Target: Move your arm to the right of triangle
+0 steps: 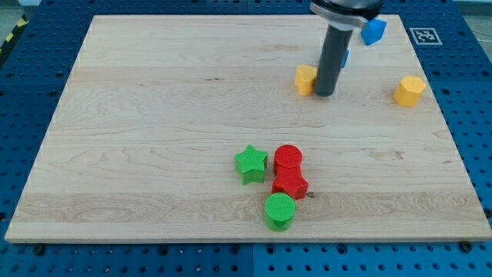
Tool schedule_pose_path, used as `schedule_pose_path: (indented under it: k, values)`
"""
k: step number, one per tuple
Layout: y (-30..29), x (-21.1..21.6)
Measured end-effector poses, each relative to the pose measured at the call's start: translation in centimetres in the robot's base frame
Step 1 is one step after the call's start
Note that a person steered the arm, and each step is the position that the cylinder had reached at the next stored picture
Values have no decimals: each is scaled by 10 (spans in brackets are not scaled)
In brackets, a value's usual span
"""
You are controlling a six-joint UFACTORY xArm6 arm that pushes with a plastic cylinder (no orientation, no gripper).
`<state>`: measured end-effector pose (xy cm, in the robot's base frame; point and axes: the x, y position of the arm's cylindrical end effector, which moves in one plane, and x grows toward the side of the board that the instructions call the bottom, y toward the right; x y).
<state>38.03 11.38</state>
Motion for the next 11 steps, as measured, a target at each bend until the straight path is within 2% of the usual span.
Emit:
schedule_pose_path:
  k: [1,3,6,8,9,11]
  values:
    - [-15,-18]
    - [32,-27]
    - [40,-21]
    - [95,-30]
    - [119,-45]
    - [149,-106]
